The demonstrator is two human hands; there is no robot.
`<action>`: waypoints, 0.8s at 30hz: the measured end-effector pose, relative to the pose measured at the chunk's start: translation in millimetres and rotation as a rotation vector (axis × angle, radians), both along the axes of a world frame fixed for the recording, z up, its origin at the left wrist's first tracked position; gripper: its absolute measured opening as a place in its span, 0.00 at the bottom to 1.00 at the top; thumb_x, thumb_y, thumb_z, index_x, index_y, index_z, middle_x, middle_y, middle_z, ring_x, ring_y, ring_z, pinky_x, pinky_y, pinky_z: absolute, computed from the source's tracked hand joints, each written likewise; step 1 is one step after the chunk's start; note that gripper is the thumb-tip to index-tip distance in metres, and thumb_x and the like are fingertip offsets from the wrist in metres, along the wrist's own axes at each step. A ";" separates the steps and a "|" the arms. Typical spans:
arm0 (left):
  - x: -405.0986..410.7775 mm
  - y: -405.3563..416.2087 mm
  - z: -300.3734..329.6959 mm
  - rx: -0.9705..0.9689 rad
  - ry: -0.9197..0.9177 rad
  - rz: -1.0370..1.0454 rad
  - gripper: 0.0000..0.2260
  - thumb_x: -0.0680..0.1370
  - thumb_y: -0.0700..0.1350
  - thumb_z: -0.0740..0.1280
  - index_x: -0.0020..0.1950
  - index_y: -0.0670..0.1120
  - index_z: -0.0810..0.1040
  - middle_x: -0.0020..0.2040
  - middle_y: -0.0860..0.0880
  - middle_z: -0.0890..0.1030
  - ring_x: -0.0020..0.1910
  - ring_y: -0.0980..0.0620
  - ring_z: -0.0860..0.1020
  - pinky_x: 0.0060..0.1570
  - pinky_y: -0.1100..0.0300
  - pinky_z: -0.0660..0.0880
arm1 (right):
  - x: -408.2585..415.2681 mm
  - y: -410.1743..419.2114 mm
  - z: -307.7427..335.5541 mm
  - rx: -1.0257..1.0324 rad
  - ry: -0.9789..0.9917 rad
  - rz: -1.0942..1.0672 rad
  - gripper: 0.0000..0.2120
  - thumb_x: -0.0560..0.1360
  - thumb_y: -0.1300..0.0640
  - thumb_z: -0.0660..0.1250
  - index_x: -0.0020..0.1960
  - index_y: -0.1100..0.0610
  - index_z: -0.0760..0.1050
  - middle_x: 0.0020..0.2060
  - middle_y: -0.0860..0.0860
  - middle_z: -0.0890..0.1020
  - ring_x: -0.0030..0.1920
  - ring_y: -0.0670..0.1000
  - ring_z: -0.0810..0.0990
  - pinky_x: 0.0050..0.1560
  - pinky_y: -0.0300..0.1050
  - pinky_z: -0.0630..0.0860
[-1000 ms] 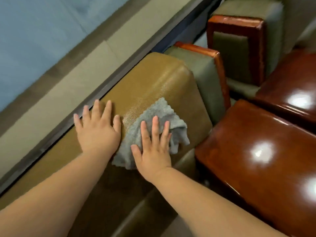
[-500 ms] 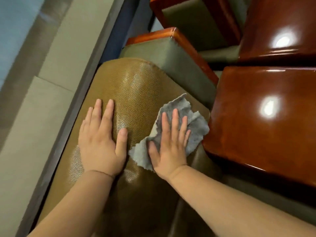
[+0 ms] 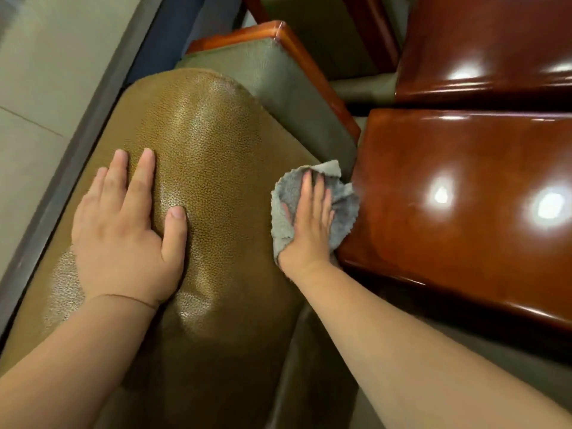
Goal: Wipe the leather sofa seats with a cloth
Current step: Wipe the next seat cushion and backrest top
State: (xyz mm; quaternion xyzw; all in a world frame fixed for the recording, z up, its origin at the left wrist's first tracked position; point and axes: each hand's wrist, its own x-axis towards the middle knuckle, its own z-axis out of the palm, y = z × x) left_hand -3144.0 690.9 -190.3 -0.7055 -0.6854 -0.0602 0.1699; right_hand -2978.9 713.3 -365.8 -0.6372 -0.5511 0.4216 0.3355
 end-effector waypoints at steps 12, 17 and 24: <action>-5.0 0.6 -2.8 0.051 0.020 -0.026 0.31 0.83 0.61 0.55 0.84 0.50 0.62 0.82 0.39 0.65 0.79 0.35 0.65 0.78 0.39 0.61 | 13.2 17.5 -49.9 -0.172 -0.210 -0.052 0.41 0.84 0.54 0.58 0.81 0.52 0.29 0.83 0.55 0.34 0.82 0.57 0.34 0.82 0.57 0.36; -3.6 0.9 -3.5 0.039 0.019 -0.017 0.32 0.82 0.61 0.55 0.84 0.50 0.62 0.82 0.39 0.65 0.79 0.34 0.65 0.78 0.38 0.62 | 5.3 -37.2 -65.0 -0.077 -0.073 0.031 0.45 0.73 0.54 0.60 0.83 0.50 0.39 0.83 0.59 0.44 0.84 0.57 0.39 0.83 0.56 0.42; -3.4 0.2 -3.2 0.029 0.015 -0.004 0.32 0.82 0.62 0.54 0.84 0.50 0.61 0.82 0.39 0.64 0.79 0.35 0.64 0.78 0.38 0.61 | 32.3 71.8 -43.1 -0.312 -0.123 -0.114 0.41 0.84 0.45 0.59 0.83 0.45 0.32 0.84 0.51 0.38 0.83 0.57 0.40 0.82 0.64 0.44</action>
